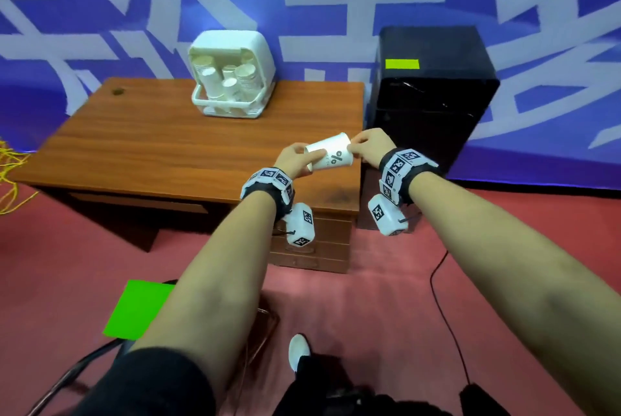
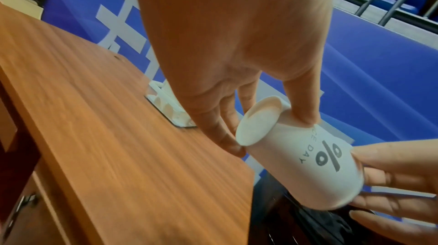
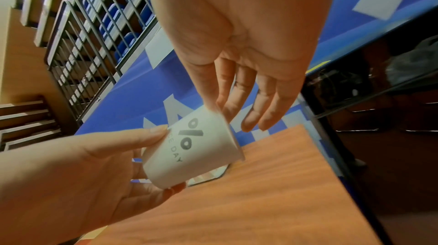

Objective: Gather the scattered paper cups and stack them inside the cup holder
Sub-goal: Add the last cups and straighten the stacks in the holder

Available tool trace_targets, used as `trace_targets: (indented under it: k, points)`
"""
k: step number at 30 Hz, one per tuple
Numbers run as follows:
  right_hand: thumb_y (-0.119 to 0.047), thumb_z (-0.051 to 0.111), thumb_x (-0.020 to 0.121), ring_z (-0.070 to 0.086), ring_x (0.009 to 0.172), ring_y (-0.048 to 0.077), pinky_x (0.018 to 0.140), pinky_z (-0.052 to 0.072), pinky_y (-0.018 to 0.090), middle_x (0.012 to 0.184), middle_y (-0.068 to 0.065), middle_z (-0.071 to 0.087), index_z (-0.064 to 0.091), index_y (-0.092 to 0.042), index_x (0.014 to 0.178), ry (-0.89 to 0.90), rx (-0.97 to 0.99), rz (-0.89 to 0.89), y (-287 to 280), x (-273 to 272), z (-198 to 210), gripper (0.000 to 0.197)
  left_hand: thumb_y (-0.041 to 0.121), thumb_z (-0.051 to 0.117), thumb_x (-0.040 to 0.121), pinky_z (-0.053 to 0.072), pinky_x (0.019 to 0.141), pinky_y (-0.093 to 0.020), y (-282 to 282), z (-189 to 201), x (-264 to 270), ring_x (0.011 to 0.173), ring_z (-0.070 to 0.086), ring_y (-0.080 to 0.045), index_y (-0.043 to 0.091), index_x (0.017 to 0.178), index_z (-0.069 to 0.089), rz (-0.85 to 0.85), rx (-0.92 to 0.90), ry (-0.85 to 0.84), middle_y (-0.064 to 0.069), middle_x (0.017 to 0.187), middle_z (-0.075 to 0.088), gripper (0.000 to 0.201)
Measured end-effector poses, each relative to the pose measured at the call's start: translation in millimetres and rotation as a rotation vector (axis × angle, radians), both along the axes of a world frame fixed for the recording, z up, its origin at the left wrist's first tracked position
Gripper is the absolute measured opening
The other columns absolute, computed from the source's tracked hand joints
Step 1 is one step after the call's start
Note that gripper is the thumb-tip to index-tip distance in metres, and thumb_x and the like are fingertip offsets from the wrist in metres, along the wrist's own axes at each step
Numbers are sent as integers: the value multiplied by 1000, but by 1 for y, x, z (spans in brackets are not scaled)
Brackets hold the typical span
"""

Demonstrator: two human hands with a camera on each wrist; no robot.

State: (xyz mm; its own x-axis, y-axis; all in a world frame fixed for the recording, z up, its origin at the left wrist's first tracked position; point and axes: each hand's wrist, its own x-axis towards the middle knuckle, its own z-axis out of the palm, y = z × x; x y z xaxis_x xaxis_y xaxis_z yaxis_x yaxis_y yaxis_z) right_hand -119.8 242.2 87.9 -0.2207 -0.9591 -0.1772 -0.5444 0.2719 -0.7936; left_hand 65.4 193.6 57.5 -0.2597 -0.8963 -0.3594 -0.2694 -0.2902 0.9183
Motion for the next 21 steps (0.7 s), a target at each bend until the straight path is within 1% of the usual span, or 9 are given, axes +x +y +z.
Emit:
trace_targets:
  k: [2, 3, 5, 7, 9, 13, 15, 18, 21]
  points:
    - [-9, 63, 82, 55, 69, 17, 69, 47, 33, 65, -5, 59, 64, -18, 64, 4, -5, 17, -42, 28, 8, 20, 23, 77, 80, 55, 69, -29, -37, 6, 29, 87, 62, -21, 4, 118, 58, -2, -12, -2, -14, 111, 63, 46]
    - [-9, 62, 82, 55, 70, 16, 70, 48, 33, 66, -6, 60, 64, -21, 64, 7, -14, 25, -63, 41, 11, 22, 24, 78, 79, 53, 68, -27, -54, 9, 42, 85, 61, -20, 5, 118, 59, -15, -22, -12, -13, 108, 63, 48]
    - [-11, 62, 83, 55, 76, 15, 73, 48, 34, 74, -5, 63, 68, -19, 72, 3, -50, 50, -101, 65, 16, 16, 28, 81, 74, 53, 74, -31, -86, 14, 68, 83, 61, -20, 6, 117, 61, -19, -42, -31, -13, 104, 65, 52]
    - [-12, 61, 85, 54, 78, 14, 73, 45, 31, 84, -2, 64, 72, -13, 87, 15, -74, 75, -135, 87, 21, 11, 27, 80, 76, 52, 79, -36, -115, 20, 92, 81, 61, -21, 5, 116, 62, 2, -57, -27, -15, 102, 66, 49]
    - [-13, 62, 85, 53, 77, 15, 72, 43, 29, 87, -1, 63, 72, -11, 93, 30, -75, 87, -165, 109, 21, 13, 32, 81, 72, 52, 76, -37, -142, 19, 113, 78, 60, -21, 5, 112, 62, 12, -67, -40, -12, 96, 64, 52]
    - [-11, 65, 82, 51, 64, 12, 63, 43, 27, 74, -3, 60, 71, -10, 94, 24, -37, 116, -221, 143, 17, 14, 33, 77, 66, 49, 71, -33, -187, 17, 145, 71, 56, -18, 10, 99, 62, 5, -68, -44, -9, 87, 62, 42]
    - [-11, 68, 81, 52, 66, 11, 67, 45, 29, 74, -3, 59, 70, -10, 92, 13, -31, 151, -248, 154, 15, 11, 35, 74, 63, 48, 69, -31, -206, 15, 158, 70, 56, -17, 8, 103, 63, 16, -61, -41, -6, 83, 61, 50]
    - [-11, 70, 80, 55, 78, 17, 73, 46, 30, 83, 3, 59, 65, -14, 87, -15, -24, 199, -287, 167, 12, 10, 35, 74, 61, 45, 66, -30, -242, 10, 171, 66, 53, -16, 5, 114, 62, 33, -52, -38, -6, 81, 59, 63]
    - [-7, 69, 79, 48, 72, 18, 65, 42, 28, 71, 1, 50, 59, -15, 78, -65, 0, 235, -329, 177, 10, 13, 33, 75, 61, 46, 66, -29, -284, 11, 181, 66, 52, -15, 7, 110, 61, 62, -44, -44, -5, 77, 57, 57]
